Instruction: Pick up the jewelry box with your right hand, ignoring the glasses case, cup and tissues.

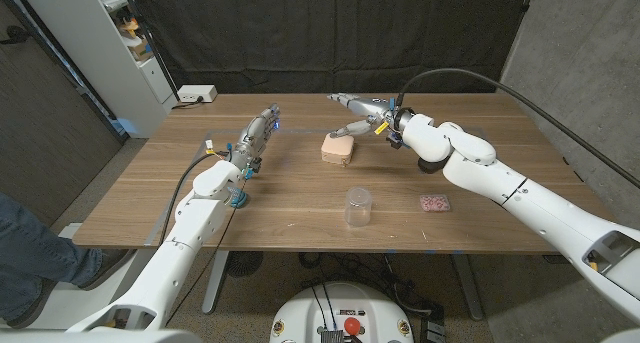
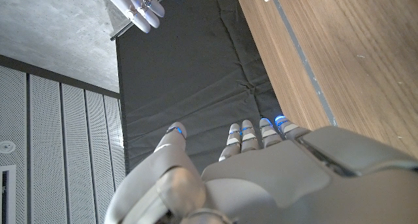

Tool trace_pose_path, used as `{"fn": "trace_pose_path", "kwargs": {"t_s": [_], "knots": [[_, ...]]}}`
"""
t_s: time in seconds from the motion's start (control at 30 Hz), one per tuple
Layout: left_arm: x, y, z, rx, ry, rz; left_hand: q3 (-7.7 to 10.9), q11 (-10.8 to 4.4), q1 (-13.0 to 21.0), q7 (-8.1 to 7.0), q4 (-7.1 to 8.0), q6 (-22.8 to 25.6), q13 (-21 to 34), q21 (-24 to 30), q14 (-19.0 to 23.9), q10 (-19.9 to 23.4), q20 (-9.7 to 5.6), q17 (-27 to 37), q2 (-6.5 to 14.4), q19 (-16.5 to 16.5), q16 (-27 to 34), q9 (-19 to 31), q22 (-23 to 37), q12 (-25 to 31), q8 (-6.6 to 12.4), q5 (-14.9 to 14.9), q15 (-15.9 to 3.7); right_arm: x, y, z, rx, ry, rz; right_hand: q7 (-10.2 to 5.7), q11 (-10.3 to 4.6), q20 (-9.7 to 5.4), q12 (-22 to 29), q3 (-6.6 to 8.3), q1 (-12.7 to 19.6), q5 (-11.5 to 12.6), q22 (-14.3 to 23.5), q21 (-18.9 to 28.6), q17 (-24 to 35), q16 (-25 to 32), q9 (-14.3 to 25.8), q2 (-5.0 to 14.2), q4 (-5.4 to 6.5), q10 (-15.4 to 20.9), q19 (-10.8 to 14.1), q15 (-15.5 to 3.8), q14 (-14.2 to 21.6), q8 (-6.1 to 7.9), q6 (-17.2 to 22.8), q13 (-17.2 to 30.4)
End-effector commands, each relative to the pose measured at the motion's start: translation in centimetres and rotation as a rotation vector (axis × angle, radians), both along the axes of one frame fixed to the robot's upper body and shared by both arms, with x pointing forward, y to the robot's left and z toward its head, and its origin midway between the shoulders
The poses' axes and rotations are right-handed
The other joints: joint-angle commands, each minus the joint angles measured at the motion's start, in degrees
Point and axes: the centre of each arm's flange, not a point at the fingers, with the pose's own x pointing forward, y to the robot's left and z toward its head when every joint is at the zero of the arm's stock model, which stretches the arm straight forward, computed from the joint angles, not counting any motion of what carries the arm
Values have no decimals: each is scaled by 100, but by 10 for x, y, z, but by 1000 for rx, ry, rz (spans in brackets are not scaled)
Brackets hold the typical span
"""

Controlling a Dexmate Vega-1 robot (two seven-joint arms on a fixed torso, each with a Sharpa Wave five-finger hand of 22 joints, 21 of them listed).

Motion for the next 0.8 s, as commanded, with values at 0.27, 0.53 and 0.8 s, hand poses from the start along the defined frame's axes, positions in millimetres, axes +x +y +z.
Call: {"fn": "trace_pose_path", "kwargs": {"t_s": [0.27, 0.53, 0.8], "knots": [[0, 1, -2, -1, 0, -10, -5, 27, -12, 35, -42, 38, 16, 25, -20, 21, 12, 20, 32, -44, 4, 17, 30, 1, 9, -11, 29, 2, 11, 3, -74, -9, -51, -9, 8, 56, 49, -39, 37, 65, 27, 43, 35, 48, 14, -47, 35, -29, 26, 13, 10, 48, -18, 8], [2, 1, -4, -6, 5, -17, -5, 31, -16, 44, -46, 42, 16, 22, -23, 22, 28, 20, 33, -55, 4, 17, 30, 1, 9, -11, 46, 3, 17, 4, -100, -1, -68, -12, 7, 88, 62, -62, 33, 92, 28, 44, 38, 60, 14, -73, 46, -4, 30, 24, 36, 49, -24, 8], [1, 1, -3, -1, 1, -13, -5, 41, -20, 51, -51, 52, 16, 24, -23, 27, 21, 20, 35, -56, 5, 17, 30, 3, 10, -11, 49, 7, 20, 5, -120, 7, -91, -3, 27, 141, 74, -86, 28, 117, 28, 45, 40, 71, 14, -99, 55, 23, 35, 35, 62, 58, -8, 8]]}}
